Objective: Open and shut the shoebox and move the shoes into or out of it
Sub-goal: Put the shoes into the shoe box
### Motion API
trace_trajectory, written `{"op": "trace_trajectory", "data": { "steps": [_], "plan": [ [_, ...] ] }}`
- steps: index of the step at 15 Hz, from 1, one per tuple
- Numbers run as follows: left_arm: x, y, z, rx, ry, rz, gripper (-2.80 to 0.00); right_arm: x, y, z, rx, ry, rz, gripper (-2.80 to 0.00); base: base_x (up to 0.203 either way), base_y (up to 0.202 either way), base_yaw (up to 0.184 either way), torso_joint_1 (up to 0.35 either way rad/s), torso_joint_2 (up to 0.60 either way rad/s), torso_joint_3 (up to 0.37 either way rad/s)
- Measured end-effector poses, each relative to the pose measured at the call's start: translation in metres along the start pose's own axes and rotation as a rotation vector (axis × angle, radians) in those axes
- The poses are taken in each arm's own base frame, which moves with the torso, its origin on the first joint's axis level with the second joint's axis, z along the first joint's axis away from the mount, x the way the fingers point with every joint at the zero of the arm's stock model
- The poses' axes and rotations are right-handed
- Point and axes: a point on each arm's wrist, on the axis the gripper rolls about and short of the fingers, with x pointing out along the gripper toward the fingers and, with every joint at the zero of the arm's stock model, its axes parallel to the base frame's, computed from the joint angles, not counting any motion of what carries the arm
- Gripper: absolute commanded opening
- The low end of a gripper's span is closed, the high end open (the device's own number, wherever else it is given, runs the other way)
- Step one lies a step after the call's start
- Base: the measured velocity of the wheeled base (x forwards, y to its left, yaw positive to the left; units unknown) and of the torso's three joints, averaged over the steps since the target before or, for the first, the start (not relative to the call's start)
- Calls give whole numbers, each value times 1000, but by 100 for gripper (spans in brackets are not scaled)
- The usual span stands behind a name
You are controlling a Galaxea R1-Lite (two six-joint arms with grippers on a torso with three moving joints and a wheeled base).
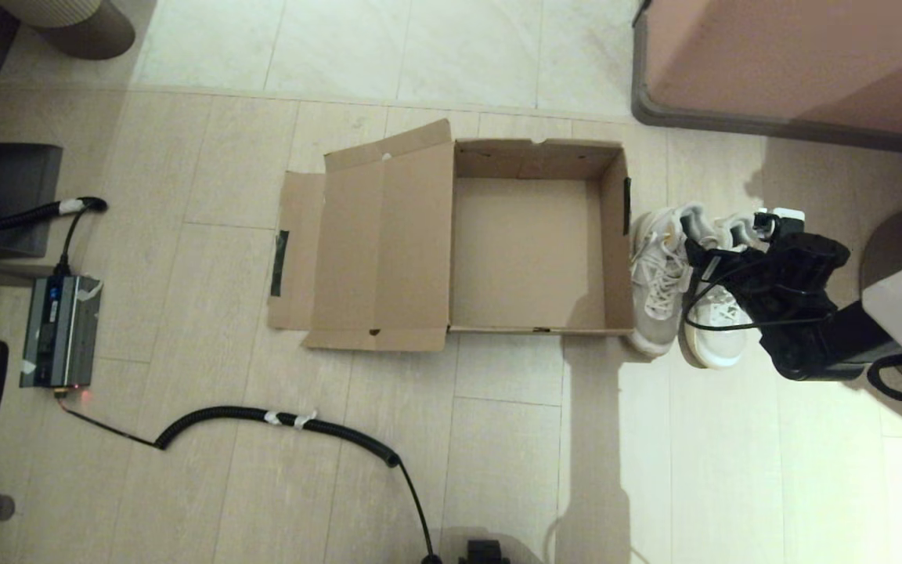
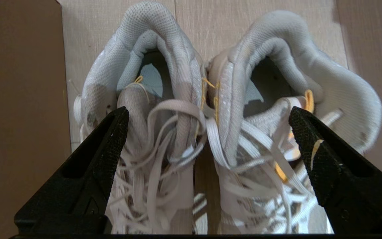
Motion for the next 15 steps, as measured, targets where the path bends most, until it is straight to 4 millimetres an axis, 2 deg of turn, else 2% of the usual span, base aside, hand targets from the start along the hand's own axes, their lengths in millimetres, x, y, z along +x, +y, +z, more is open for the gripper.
{"op": "trace_trajectory", "data": {
  "steps": [6, 7, 15],
  "plan": [
    [0, 0, 0, 0, 0, 0, -280, 23, 1, -9, -38, -51, 7, 0, 0, 0, 0, 0, 0, 0],
    [0, 0, 0, 0, 0, 0, -280, 26, 1, -12, -49, -53, 7, -280, 0, 0, 0, 0, 0, 0],
    [0, 0, 0, 0, 0, 0, -280, 47, -1, -27, -64, 27, -34, -280, 0, 0, 0, 0, 0, 0]
  ]
}}
